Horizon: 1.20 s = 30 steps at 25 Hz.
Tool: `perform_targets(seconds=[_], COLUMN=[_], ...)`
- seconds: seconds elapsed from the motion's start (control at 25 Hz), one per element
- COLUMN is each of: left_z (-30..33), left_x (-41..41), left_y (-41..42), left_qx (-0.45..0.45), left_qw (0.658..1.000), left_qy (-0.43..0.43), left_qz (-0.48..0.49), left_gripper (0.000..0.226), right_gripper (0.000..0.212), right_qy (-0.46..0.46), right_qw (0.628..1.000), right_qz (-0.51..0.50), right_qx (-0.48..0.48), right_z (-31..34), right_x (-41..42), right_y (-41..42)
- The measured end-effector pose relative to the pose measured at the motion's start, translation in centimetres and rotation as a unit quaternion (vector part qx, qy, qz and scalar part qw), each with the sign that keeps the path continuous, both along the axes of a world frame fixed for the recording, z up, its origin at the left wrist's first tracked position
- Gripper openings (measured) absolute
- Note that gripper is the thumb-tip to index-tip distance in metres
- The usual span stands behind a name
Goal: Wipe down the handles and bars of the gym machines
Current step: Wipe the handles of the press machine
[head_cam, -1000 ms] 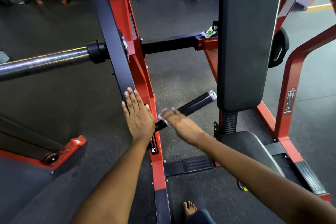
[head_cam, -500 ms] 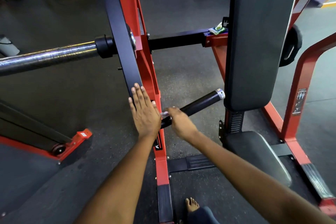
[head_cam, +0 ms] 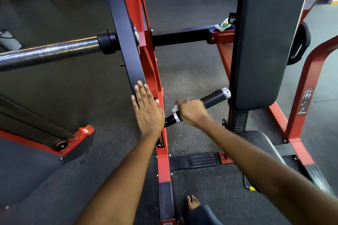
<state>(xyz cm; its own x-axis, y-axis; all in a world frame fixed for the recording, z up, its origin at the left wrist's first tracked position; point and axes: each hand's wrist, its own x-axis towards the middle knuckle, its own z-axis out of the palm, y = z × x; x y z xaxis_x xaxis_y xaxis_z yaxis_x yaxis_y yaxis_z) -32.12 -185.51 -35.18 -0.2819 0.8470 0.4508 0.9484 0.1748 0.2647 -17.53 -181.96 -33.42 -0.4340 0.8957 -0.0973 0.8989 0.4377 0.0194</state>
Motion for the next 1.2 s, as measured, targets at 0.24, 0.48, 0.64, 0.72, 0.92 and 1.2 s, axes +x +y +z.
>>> perform_targets(seconds=[0.24,0.48,0.64,0.72,0.92,1.2], left_z=[-0.1,-0.3,-0.1,0.1,0.7,2.9], left_x=[-0.2,0.0,0.2,0.1,0.1,0.8], left_y=[-0.1,-0.2,-0.1,-0.2,-0.5,-1.2], left_qx=[-0.004,-0.007,0.005,0.002,-0.036,-0.11], left_qw=[1.0,1.0,1.0,1.0,0.999,0.994], left_qy=[0.01,0.015,0.011,0.006,0.006,-0.004], left_qz=[-0.005,0.002,0.003,-0.001,-0.008,-0.009], left_gripper=[0.06,0.06,0.059,0.059,0.063,0.063], right_gripper=[0.033,0.011,0.033,0.035,0.042,0.043], right_qy=[0.426,0.118,0.177,0.186,0.18,0.303], right_qw=[0.897,0.983,0.979,0.978,0.975,0.947], right_qz=[-0.103,-0.067,-0.007,0.03,0.128,0.037], right_qx=[-0.064,0.123,0.1,0.085,0.0,-0.103], right_z=[2.5,-0.8,-2.5,-2.5,-2.4,2.2], right_x=[3.3,5.6,1.1,1.2,0.9,4.3], right_y=[2.0,1.5,-0.7,-1.1,-2.6,-8.1])
